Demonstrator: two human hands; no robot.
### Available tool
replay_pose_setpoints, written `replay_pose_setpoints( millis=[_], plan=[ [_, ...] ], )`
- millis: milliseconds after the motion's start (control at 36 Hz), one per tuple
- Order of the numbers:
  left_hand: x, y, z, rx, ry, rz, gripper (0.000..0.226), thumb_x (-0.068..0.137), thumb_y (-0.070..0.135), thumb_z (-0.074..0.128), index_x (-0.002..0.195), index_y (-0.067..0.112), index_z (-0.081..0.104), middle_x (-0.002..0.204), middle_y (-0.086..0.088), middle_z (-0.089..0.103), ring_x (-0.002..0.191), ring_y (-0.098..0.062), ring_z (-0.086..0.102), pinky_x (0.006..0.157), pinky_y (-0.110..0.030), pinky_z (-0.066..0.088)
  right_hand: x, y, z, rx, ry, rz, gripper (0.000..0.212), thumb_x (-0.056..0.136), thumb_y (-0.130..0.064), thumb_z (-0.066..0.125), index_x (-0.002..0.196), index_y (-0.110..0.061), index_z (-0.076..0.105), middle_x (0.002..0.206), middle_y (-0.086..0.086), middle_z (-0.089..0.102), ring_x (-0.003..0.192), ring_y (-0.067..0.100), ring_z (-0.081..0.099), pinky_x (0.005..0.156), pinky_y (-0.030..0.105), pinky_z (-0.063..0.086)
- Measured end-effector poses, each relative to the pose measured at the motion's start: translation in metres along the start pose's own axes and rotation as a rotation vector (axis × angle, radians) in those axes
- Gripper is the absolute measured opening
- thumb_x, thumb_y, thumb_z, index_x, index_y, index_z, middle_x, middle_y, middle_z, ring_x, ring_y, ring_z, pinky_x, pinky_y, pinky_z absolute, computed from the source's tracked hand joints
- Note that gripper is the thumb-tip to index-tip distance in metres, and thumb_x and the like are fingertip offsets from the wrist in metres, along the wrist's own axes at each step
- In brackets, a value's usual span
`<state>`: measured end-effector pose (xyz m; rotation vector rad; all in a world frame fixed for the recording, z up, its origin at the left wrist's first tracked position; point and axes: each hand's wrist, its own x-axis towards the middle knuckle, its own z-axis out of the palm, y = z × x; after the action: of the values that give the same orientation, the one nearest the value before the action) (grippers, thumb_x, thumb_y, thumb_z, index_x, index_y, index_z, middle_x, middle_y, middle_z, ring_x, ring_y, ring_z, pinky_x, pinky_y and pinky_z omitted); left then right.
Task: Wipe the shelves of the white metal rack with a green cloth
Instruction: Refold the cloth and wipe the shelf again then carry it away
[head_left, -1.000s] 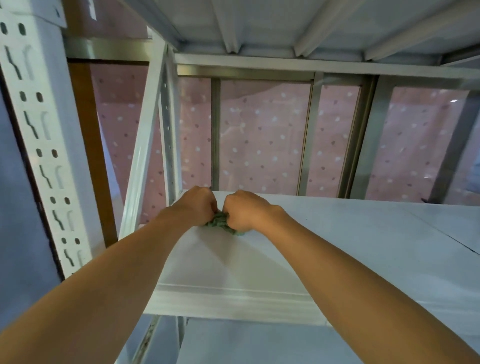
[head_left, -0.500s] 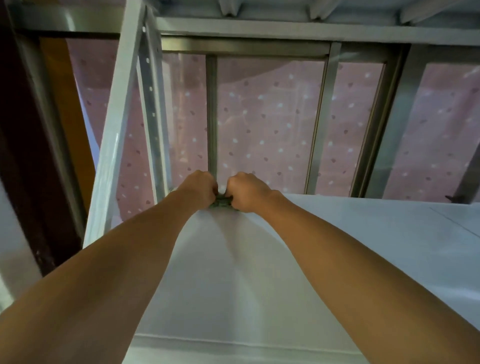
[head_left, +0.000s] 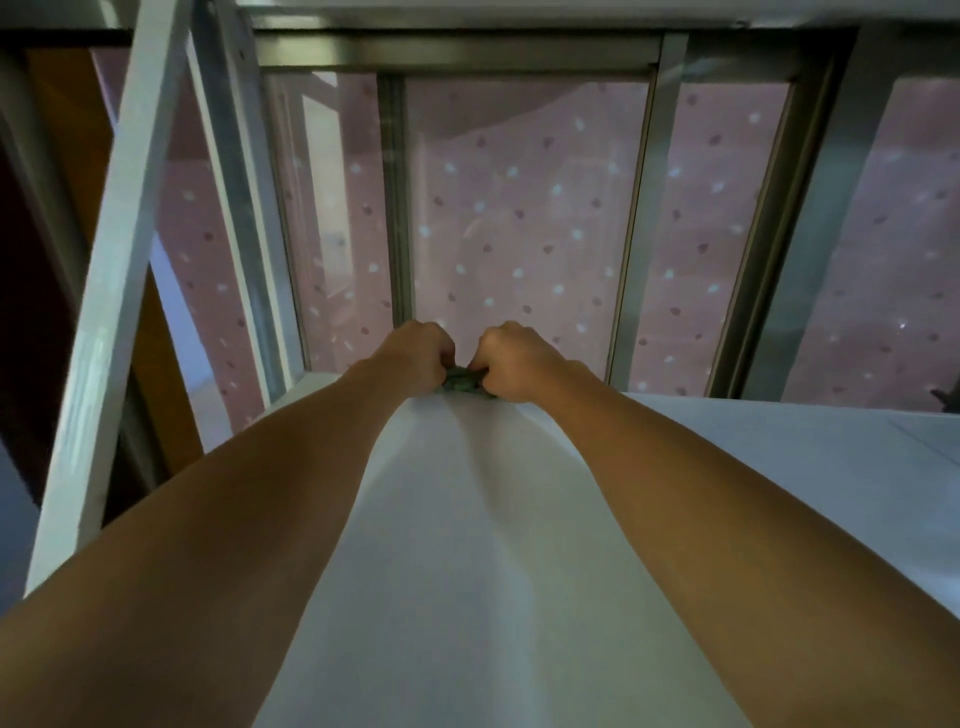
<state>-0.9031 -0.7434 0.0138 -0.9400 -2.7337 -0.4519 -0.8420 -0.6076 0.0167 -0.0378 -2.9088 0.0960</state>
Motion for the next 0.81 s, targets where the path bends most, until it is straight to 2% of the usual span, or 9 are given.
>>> replay_pose_setpoints(
  millis=[222, 361, 444, 528, 583, 667, 722, 750, 806],
  plan=[
    [-0.017, 0.019, -0.001, 0.035, 0.022, -0.024, 0.017, 0.084, 0.006, 0.059, 0.086, 0.011, 0.076, 0.096, -0.013, 0.07, 0.094, -0.031, 0.064, 0.086, -0.038, 0.055, -0.014, 0.009, -0.002, 0.061, 0.027, -0.018, 0.028, 0.08, -0.012, 0.063, 0.099, -0.021, 0.081, 0.089, 0.011, 0.069, 0.076, 0.032, 0.063, 0.074, 0.036, 0.058],
    [-0.035, 0.032, -0.01, 0.071, -0.044, -0.058, 0.024, 0.086, 0.011, 0.059, 0.101, 0.011, 0.077, 0.111, -0.011, 0.068, 0.104, -0.031, 0.062, 0.084, -0.03, 0.049, -0.034, 0.007, -0.006, 0.102, 0.012, -0.044, 0.026, 0.08, -0.009, 0.064, 0.098, -0.016, 0.081, 0.085, 0.013, 0.069, 0.073, 0.03, 0.063, 0.074, 0.037, 0.059],
    [-0.05, 0.039, -0.015, 0.089, -0.078, -0.079, 0.024, 0.086, 0.013, 0.058, 0.1, 0.014, 0.076, 0.111, -0.011, 0.067, 0.103, -0.031, 0.061, 0.079, -0.028, 0.045, -0.05, 0.005, -0.008, 0.115, 0.009, -0.052, 0.027, 0.082, -0.007, 0.063, 0.101, -0.014, 0.08, 0.089, 0.015, 0.068, 0.077, 0.031, 0.062, 0.076, 0.037, 0.058],
    [-0.069, 0.05, -0.018, 0.104, -0.133, -0.11, 0.021, 0.086, 0.021, 0.056, 0.091, 0.012, 0.074, 0.101, -0.01, 0.066, 0.091, -0.027, 0.061, 0.065, -0.026, 0.042, -0.069, 0.002, -0.01, 0.113, 0.005, -0.056, 0.028, 0.083, -0.006, 0.061, 0.103, -0.014, 0.08, 0.093, 0.016, 0.069, 0.081, 0.034, 0.064, 0.077, 0.037, 0.058],
    [-0.081, 0.056, -0.021, 0.093, -0.155, -0.126, 0.022, 0.085, 0.026, 0.055, 0.076, 0.012, 0.068, 0.089, -0.01, 0.064, 0.082, -0.026, 0.06, 0.055, -0.027, 0.037, -0.085, -0.002, -0.012, 0.107, 0.008, -0.054, 0.029, 0.083, -0.008, 0.062, 0.105, -0.016, 0.079, 0.095, 0.016, 0.07, 0.08, 0.034, 0.064, 0.078, 0.037, 0.059],
    [-0.101, 0.065, -0.025, 0.089, -0.181, -0.109, 0.037, 0.082, 0.048, 0.053, 0.066, 0.017, 0.065, 0.079, -0.007, 0.063, 0.077, -0.024, 0.061, 0.057, -0.029, 0.037, -0.112, -0.009, -0.017, 0.105, 0.011, -0.038, 0.029, 0.082, -0.013, 0.064, 0.106, -0.02, 0.079, 0.096, 0.013, 0.071, 0.078, 0.032, 0.064, 0.077, 0.036, 0.059],
    [-0.117, 0.066, -0.028, 0.075, -0.195, -0.069, 0.057, 0.066, 0.068, 0.044, 0.076, 0.022, 0.076, 0.079, -0.004, 0.068, 0.076, -0.022, 0.063, 0.06, -0.031, 0.043, -0.13, -0.014, -0.02, 0.108, 0.016, -0.03, 0.031, 0.08, -0.013, 0.065, 0.106, -0.022, 0.079, 0.096, 0.012, 0.07, 0.077, 0.031, 0.063, 0.076, 0.034, 0.058],
    [-0.127, 0.067, -0.029, 0.05, -0.18, -0.047, 0.061, 0.063, 0.071, 0.043, 0.079, 0.024, 0.079, 0.079, -0.003, 0.07, 0.076, -0.021, 0.064, 0.063, -0.032, 0.046, -0.14, -0.017, -0.021, 0.102, 0.012, -0.027, 0.031, 0.08, -0.012, 0.064, 0.106, -0.022, 0.079, 0.096, 0.011, 0.069, 0.076, 0.029, 0.062, 0.073, 0.032, 0.057],
    [-0.149, 0.069, -0.031, -0.006, -0.133, -0.023, 0.044, 0.077, 0.061, 0.055, 0.072, 0.024, 0.078, 0.074, 0.0, 0.07, 0.073, -0.019, 0.063, 0.061, -0.029, 0.046, -0.161, -0.024, -0.022, 0.086, 0.015, -0.025, 0.032, 0.079, -0.011, 0.062, 0.103, -0.023, 0.08, 0.092, 0.01, 0.069, 0.072, 0.027, 0.058, 0.068, 0.028, 0.051]
  ],
)
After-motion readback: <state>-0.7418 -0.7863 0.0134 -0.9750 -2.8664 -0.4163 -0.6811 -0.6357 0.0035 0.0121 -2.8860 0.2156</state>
